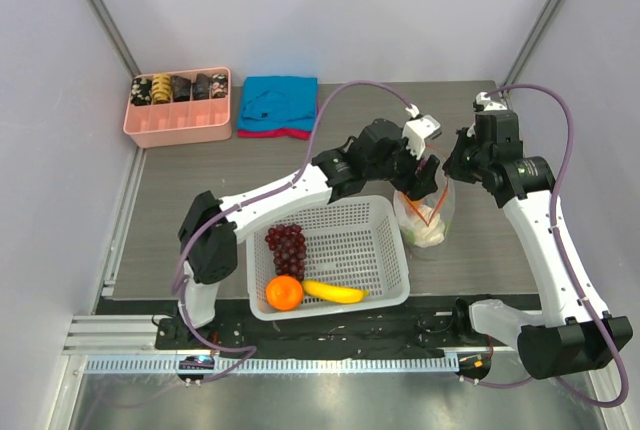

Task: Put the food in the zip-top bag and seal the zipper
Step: Place the fake vegetable in the zipper food storage bag, then pick up the fake fruit from the bin.

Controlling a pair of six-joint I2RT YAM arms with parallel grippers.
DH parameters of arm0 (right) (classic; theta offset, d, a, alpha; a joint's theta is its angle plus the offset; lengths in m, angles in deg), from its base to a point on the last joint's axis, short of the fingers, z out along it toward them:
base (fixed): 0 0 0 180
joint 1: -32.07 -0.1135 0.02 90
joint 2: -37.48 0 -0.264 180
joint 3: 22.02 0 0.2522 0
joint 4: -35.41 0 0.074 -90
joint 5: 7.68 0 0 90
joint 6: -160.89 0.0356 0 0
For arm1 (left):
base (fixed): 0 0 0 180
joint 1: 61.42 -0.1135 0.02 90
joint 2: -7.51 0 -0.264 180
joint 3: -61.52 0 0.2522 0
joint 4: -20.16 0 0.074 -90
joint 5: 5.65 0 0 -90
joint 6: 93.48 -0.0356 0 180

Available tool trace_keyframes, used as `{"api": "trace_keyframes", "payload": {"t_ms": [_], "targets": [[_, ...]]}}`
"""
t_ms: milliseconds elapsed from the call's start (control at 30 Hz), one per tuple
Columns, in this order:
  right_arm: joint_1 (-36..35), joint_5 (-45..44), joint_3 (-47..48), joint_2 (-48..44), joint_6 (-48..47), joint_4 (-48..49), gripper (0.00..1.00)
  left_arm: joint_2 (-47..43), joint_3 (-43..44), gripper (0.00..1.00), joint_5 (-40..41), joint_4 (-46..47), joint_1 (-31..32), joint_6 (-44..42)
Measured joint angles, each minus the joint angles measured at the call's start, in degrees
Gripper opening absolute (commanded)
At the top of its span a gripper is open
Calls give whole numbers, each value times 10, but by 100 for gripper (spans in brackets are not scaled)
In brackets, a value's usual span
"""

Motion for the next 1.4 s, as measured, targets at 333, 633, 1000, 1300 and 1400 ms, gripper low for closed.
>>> {"api": "trace_keyframes", "payload": {"t_ms": [333, 633, 1000, 1300, 1400], "targets": [[0, -2, 0, 0, 0, 0, 1, -16, 46, 100, 13, -34, -8, 0], [0, 4, 19, 11, -4, 2, 1, -212, -57, 100, -29, -168, -71, -85], [0, 44, 15, 11, -9, 6, 1, -406, -339, 100, -34, -459, -70, -325], [0, 46, 11, 11, -12, 6, 1, -379, -387, 96, 83, -422, -71, -242], [0, 45, 11, 11, -13, 6, 1, -352, -385, 98, 124, -409, -71, -156]]}}
